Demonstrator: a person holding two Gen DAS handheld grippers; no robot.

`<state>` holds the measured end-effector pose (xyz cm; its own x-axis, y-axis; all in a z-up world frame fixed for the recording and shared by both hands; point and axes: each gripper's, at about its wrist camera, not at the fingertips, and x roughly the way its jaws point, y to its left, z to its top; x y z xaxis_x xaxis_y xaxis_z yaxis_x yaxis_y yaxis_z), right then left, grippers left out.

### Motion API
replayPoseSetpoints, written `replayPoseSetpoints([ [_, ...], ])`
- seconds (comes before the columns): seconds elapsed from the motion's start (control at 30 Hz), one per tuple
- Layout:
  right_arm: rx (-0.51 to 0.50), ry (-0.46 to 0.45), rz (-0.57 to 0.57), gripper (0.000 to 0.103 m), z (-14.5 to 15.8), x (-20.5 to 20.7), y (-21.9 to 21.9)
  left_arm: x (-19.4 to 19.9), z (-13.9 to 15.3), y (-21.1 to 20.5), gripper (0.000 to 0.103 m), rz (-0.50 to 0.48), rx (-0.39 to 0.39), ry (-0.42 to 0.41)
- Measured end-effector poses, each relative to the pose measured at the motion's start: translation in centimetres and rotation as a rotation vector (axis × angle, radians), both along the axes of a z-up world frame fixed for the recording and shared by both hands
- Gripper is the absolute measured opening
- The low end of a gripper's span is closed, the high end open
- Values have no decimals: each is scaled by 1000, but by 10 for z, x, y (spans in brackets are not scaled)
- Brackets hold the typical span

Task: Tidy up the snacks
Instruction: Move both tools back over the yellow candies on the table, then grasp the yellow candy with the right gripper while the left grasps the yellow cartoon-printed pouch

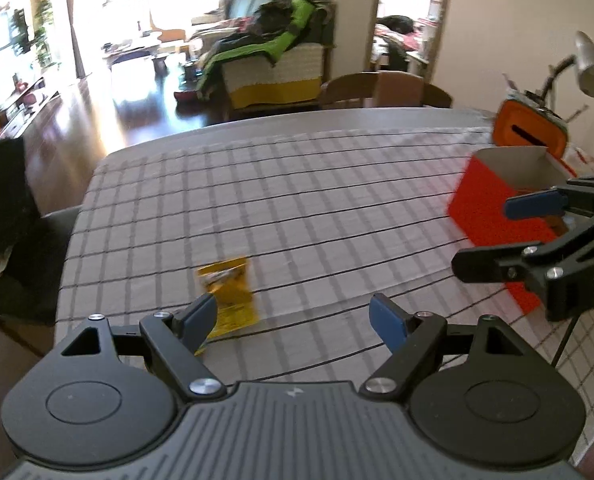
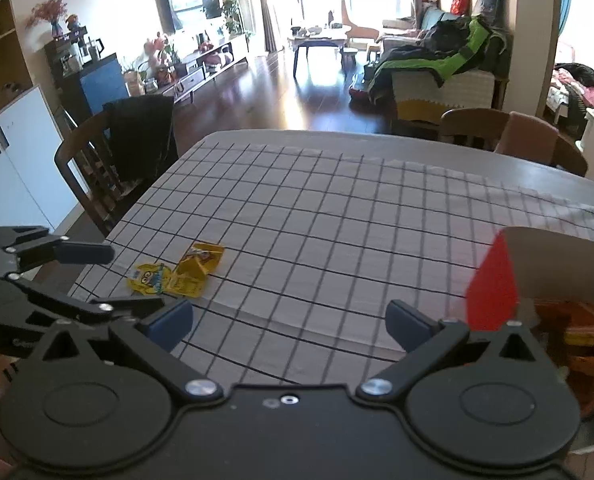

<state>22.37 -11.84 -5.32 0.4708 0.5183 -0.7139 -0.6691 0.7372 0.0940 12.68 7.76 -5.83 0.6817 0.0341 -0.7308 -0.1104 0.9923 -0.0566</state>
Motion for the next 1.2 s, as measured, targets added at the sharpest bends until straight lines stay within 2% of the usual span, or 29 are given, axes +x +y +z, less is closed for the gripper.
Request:
replayPoseSetpoints([
  [0.37,-48,79,34,100,-32,21,75,-12,-33,57,83,165,-40,51],
  [0.53,-92,95,72,96,-53,32,116,-12,-47,75,83,202,-50,77],
  [0.73,-145,127,76,91,-78,44,155,-6,-67,92,83,207,-46,122],
  [0.97,-175,154,82,82,-97,51,189,13,-86,102,83,160,-51,177],
  [1.17,-192,155,74,78,-103,55,198,26,-92,103,83,135,-45,198],
  [1.2,-193,158,71,74,-105,56,199,28,-92,104,83,129,-41,199],
])
